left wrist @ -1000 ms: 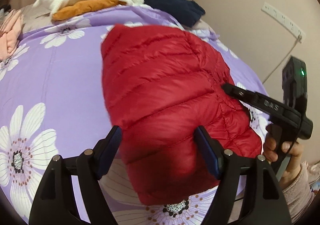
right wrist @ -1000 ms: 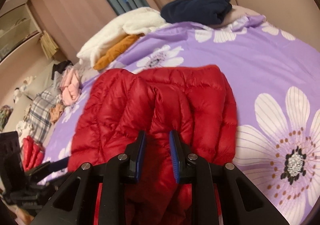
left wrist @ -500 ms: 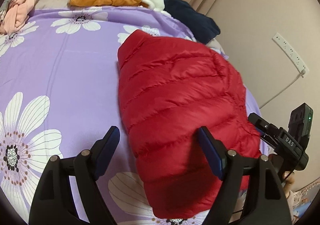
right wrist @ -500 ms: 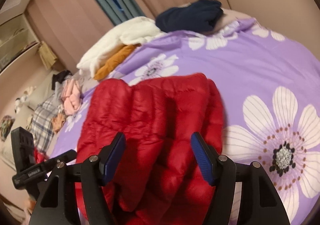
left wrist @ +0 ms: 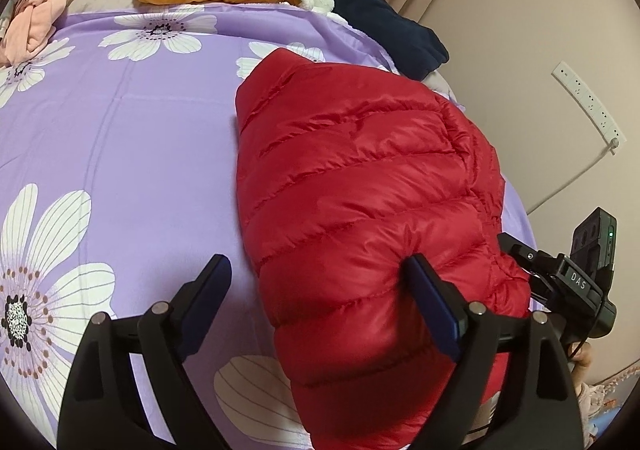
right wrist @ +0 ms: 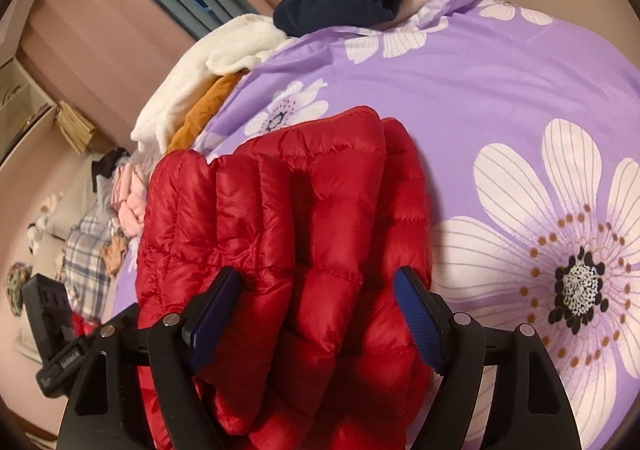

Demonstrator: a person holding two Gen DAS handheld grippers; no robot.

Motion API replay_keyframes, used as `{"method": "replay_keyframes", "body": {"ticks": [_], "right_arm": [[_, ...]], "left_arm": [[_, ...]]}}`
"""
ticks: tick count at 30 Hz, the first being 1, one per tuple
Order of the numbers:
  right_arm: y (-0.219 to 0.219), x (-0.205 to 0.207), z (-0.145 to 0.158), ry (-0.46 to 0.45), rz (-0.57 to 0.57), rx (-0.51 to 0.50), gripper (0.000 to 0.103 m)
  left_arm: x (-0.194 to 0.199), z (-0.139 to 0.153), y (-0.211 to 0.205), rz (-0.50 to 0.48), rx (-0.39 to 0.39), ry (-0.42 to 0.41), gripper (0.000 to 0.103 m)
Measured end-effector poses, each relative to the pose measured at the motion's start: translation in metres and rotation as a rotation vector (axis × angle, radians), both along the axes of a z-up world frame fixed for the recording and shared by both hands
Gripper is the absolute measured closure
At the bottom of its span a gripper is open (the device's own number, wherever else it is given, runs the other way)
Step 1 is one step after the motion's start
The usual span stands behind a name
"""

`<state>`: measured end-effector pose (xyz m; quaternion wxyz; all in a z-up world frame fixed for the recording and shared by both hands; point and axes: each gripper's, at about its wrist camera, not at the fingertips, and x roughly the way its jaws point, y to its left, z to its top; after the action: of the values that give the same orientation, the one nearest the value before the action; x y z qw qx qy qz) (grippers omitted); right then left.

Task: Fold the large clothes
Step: 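Lift the folded red jacket with both tools, gripping its two ends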

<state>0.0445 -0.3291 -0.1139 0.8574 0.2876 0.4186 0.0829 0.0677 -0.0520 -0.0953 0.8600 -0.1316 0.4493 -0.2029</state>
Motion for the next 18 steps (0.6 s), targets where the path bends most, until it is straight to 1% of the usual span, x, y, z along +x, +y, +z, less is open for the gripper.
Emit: {"method": "replay_keyframes", "body": {"ticks": [3,5,14,18], "right_arm": [[-0.002,0.000,-0.003,0.006,0.000,0.014,0.023],[-0.003,0.001,-0.005,0.013,-0.002,0.022,0.020],[-0.007,0.005,-0.009,0.035,-0.006,0.007,0.011],[-0.010,0.008,-0.016,0.060,-0.005,0.049,0.010]], "left_arm": [[0.001,0.000,-0.001,0.000,0.002,0.000,0.012],[0.002,-0.001,-0.002,0.000,0.007,-0.001,0.011],[0.004,-0.004,-0.004,0.002,0.018,0.007,0.006],[0.006,-0.006,-0.007,-0.001,0.019,0.013,0.005]]}}
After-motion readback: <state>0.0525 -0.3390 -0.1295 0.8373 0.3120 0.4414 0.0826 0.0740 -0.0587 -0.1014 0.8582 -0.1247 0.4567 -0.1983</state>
